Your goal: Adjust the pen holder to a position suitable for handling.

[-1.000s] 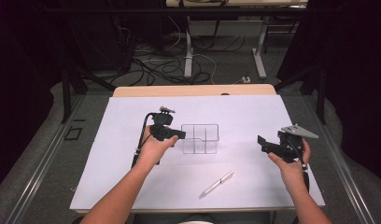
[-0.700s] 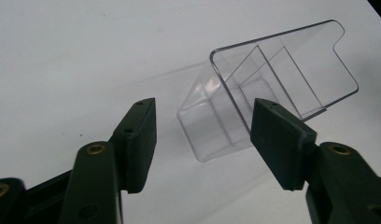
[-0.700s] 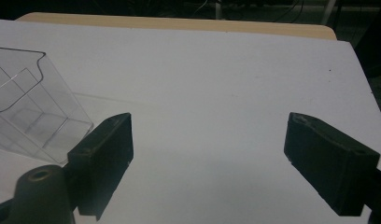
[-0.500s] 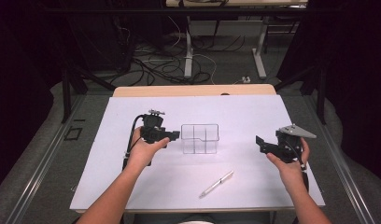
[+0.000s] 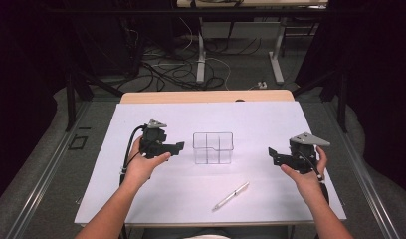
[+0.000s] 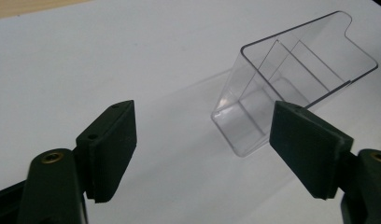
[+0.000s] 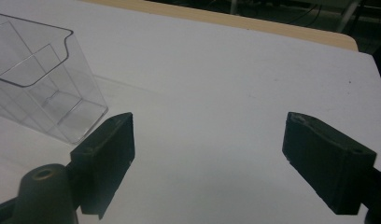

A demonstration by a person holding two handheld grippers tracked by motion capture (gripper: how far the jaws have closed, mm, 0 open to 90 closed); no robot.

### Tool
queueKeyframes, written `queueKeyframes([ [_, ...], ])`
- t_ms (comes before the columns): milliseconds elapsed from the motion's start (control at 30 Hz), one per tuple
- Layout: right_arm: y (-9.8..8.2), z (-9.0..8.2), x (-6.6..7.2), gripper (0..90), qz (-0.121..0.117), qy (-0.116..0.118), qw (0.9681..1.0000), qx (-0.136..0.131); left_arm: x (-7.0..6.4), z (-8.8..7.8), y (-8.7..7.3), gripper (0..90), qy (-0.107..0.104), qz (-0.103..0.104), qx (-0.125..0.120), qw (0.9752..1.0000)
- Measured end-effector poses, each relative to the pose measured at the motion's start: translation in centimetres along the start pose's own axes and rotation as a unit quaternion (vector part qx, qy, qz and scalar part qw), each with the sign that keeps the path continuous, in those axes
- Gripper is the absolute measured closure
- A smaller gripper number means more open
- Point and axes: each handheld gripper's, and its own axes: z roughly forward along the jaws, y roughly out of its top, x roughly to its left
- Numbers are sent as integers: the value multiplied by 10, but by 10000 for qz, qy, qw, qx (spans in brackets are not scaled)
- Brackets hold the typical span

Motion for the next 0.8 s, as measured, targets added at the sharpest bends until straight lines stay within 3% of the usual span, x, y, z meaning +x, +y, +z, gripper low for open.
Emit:
queueKeyframes([
  [200, 2, 1, 10, 174, -237, 112, 9996, 111, 6, -6, -10, 155, -31, 132, -64, 9999],
  [367, 4, 2, 17, 195, -441, 248, 9985, 217, 13, -6, -17, 42, 40, 65, -170, 9998],
  [433, 4, 3, 20, 207, -544, 315, 9978, 229, 17, -7, -18, 1, 42, 18, -92, 9999],
  [467, 5, 3, 22, 210, -546, 304, 9977, 250, 17, -5, -19, 4, 137, -42, -231, 9996],
  [633, 5, 4, 28, 225, -765, 454, 9957, 275, 25, -5, -22, 1, 213, -90, -262, 9994],
  [800, 3, 7, 32, 272, -1062, 653, 9916, 331, 36, -7, -27, 2, 157, -261, -371, 9988],
])
